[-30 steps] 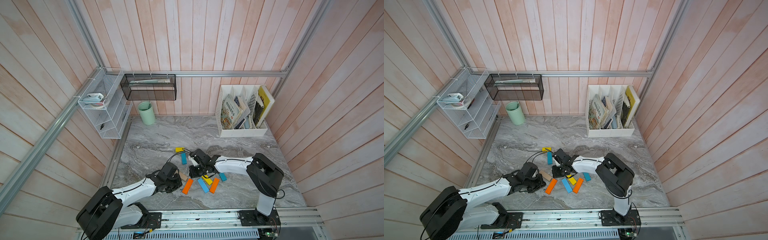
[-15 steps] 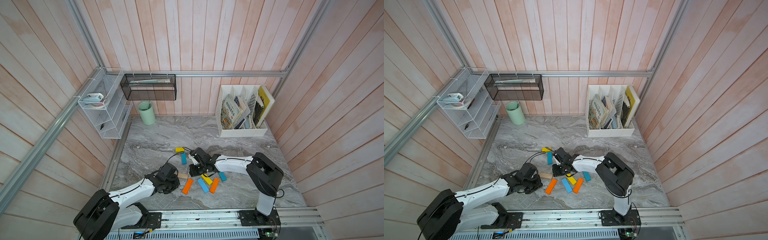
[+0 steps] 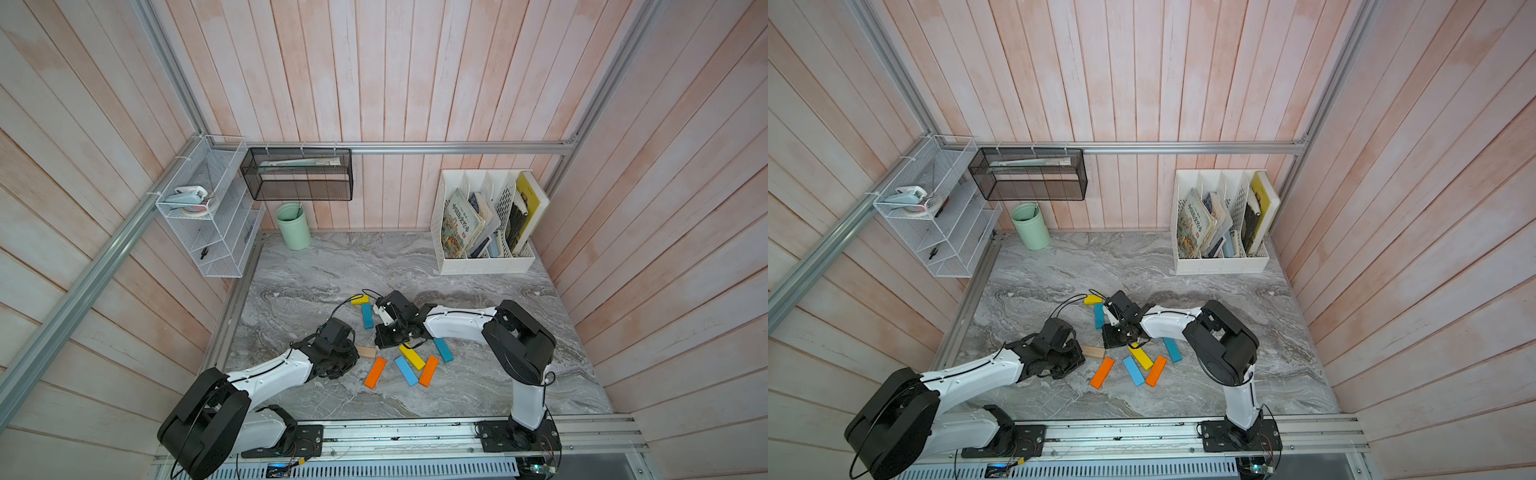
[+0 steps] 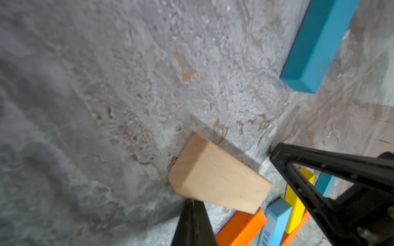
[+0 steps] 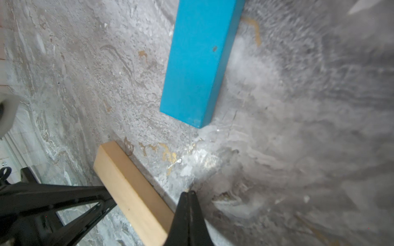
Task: Assemble a giraffe with building blocks
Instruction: Assemble the building block at the center of the board.
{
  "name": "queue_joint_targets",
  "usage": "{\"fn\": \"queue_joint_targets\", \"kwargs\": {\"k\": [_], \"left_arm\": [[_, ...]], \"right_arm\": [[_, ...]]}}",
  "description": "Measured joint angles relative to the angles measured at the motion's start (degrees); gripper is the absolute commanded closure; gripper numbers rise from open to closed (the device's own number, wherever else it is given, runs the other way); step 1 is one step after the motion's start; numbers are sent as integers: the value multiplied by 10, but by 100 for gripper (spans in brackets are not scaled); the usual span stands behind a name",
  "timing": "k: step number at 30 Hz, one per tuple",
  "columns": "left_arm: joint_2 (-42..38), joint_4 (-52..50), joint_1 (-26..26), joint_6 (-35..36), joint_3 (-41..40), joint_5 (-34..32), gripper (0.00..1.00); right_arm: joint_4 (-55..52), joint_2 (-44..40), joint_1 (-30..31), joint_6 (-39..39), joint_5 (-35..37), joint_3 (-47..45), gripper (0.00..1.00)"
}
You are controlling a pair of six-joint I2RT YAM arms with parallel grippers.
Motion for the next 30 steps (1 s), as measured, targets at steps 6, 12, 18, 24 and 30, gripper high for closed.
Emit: {"fn": "queue_joint_targets", "kwargs": {"k": [6, 12, 18, 24, 30], "left_arm": [[25, 14, 8, 11, 15, 1, 100], [35, 25, 12, 17, 19, 1, 100], [35, 26, 12, 22, 19, 2, 100], [42, 26, 13, 28, 25, 2, 100], [52, 25, 14, 32, 34, 1, 100]], "right_arm": [[4, 0, 9, -1, -10, 0, 100], [8, 0, 28, 1, -16, 0, 100], [8, 0, 30, 1, -15, 0, 100], [8, 1, 30, 1, -15, 0, 100], [10, 2, 30, 1, -15, 0, 100]]}}
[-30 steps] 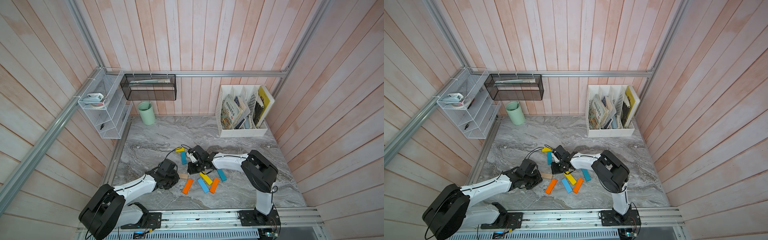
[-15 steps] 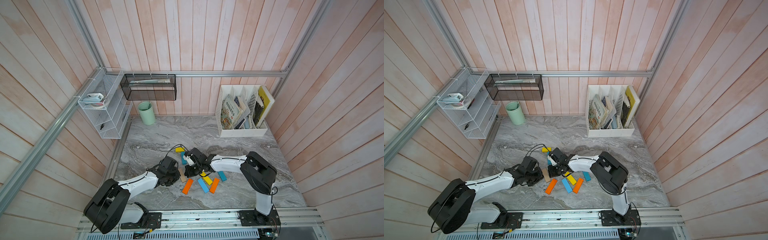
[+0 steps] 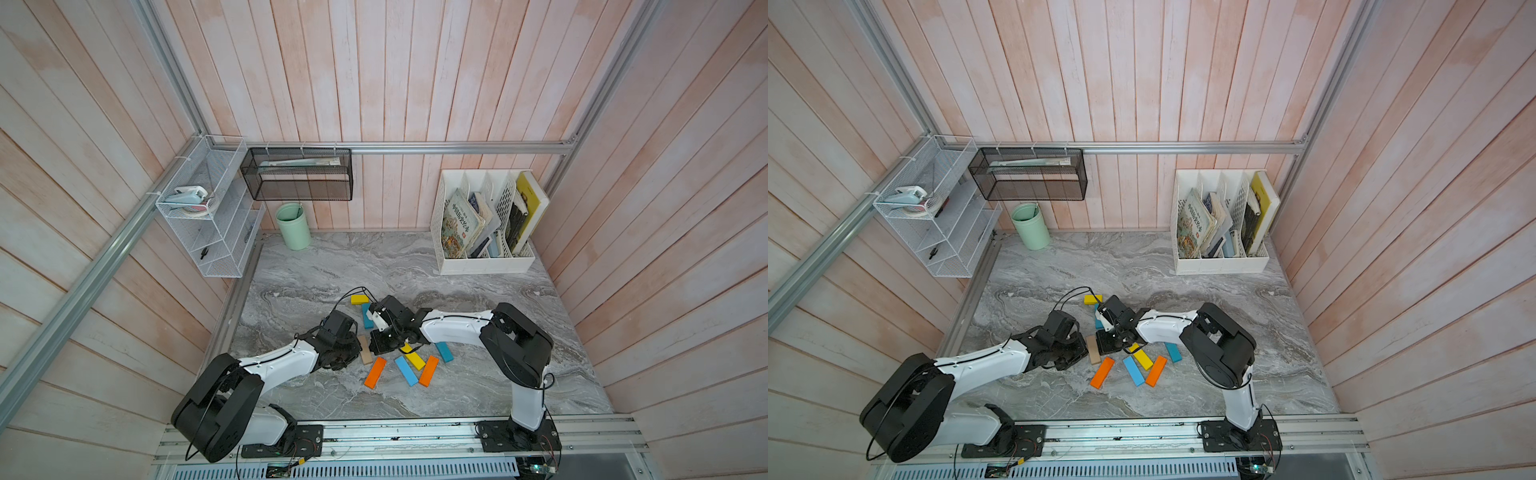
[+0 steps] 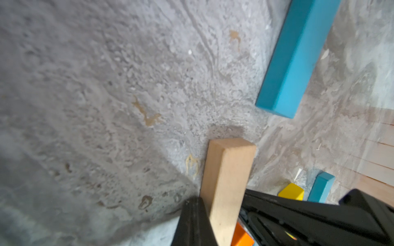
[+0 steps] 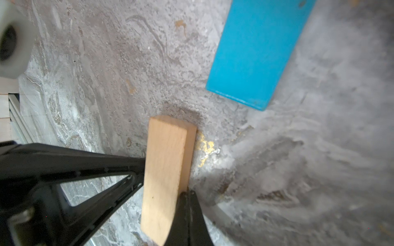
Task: Assemble a giraffe with building blocks
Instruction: Assemble the building block at the center of the board.
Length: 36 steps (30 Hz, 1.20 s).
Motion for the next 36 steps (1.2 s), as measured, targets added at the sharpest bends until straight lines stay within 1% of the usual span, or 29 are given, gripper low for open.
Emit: {"fn": "queue_joint_targets", "kwargs": {"k": [10, 22, 36], "left_arm": [[10, -9, -3, 4, 11, -1, 100], [40, 0, -23, 4, 35, -11, 100], [49, 2, -24, 4, 43, -17, 100]], "right_arm": [[1, 0, -1, 1, 1, -2, 100], [8, -27, -2, 9, 14, -40, 100], [2, -28, -2, 9, 17, -38, 100]]}}
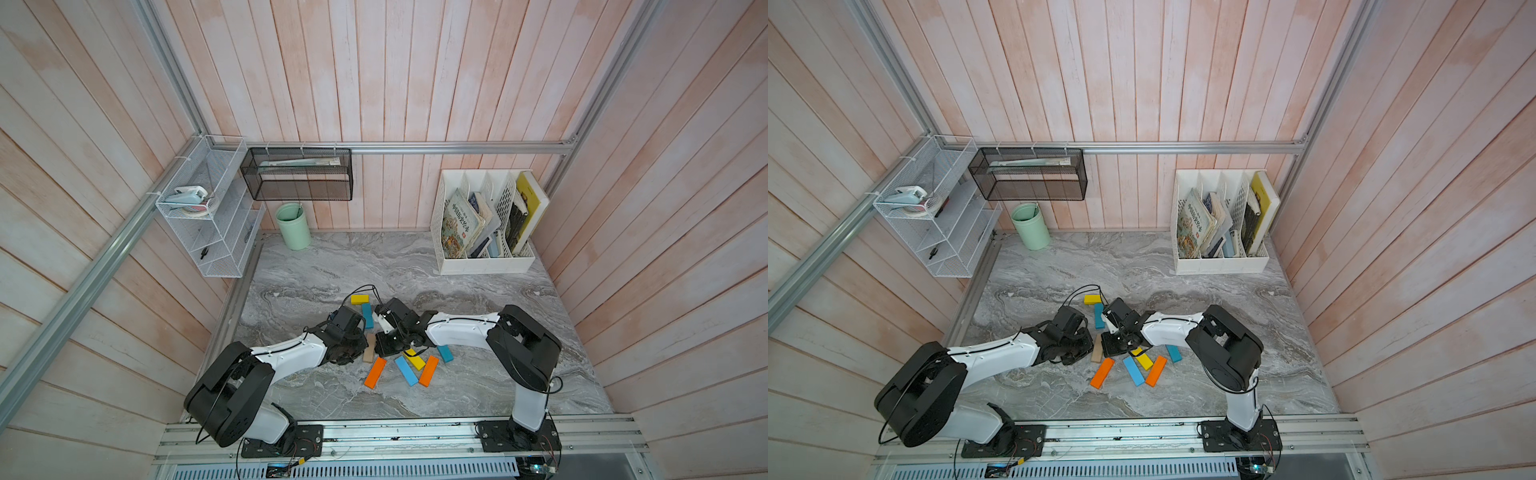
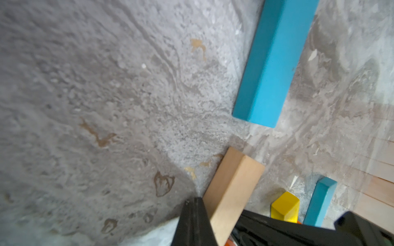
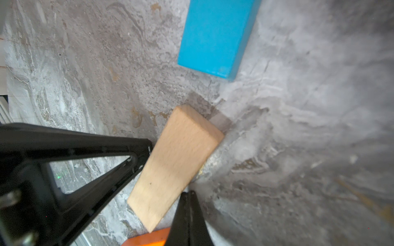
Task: Assemble a giraffe with building blocks
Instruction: Assemble the building block at the center of the board.
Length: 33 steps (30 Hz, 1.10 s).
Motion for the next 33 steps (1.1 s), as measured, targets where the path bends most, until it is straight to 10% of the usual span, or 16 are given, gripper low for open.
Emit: {"fn": "queue_joint_targets", "kwargs": {"k": [33], "left_arm": [[16, -3, -3, 5, 17, 1, 100]], "right_arm": [[-6, 0, -14, -7, 15, 13, 100]]}}
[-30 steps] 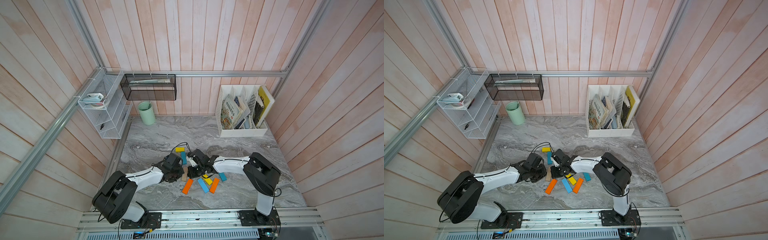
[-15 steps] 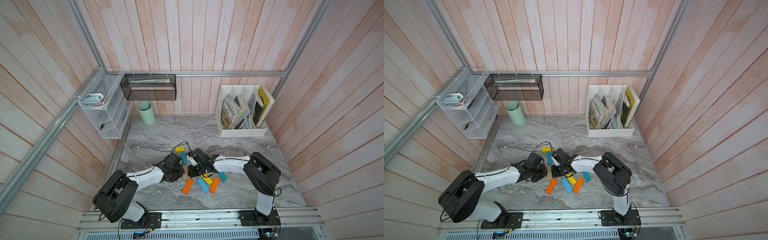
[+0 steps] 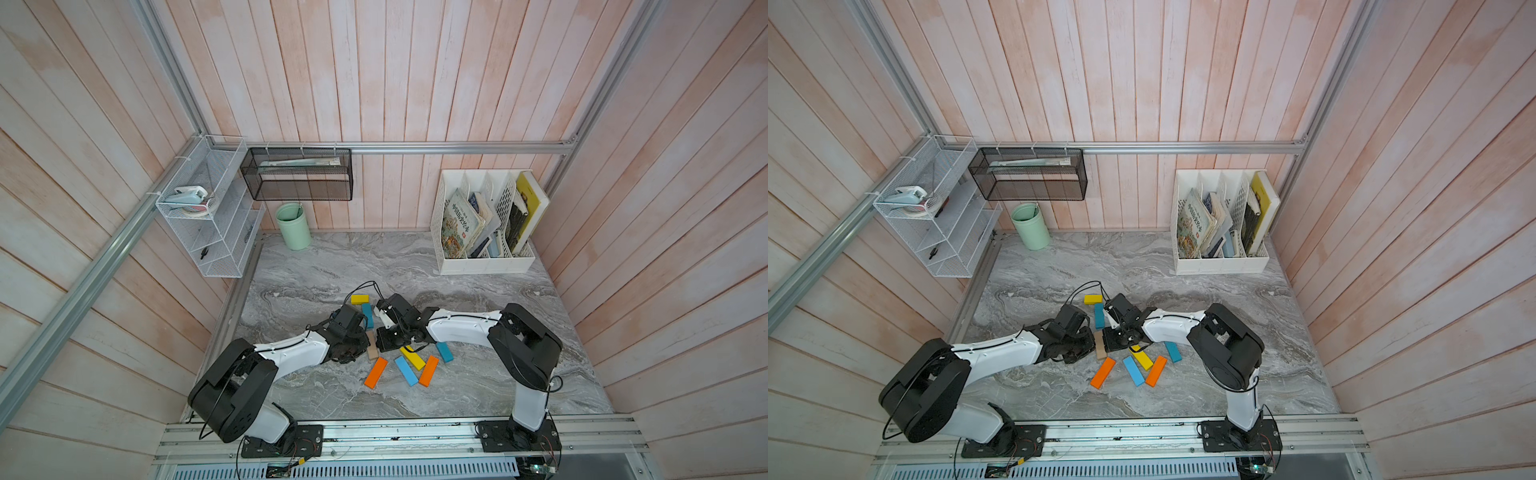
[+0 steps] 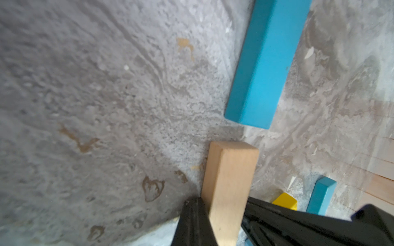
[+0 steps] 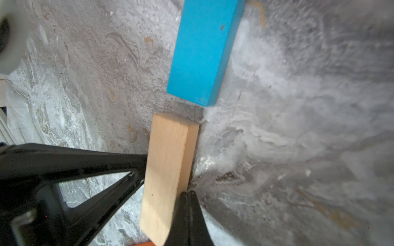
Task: Assemble a giraffe with building blocks
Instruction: Assemble the building block at the center of the board.
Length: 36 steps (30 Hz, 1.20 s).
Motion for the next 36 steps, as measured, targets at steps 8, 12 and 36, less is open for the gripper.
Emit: {"fn": "queue_joint_targets", "kwargs": {"k": [8, 12, 36], "left_arm": [[2, -3, 0, 4, 3, 0, 100], [2, -3, 2, 4, 3, 2, 100], [2, -4, 20, 19, 3, 15, 100]], "right_arm": [[2, 0, 0, 0, 1, -1, 100], [2, 0, 0, 0, 1, -1, 100], [11, 3, 0, 0, -6, -3, 100]]}}
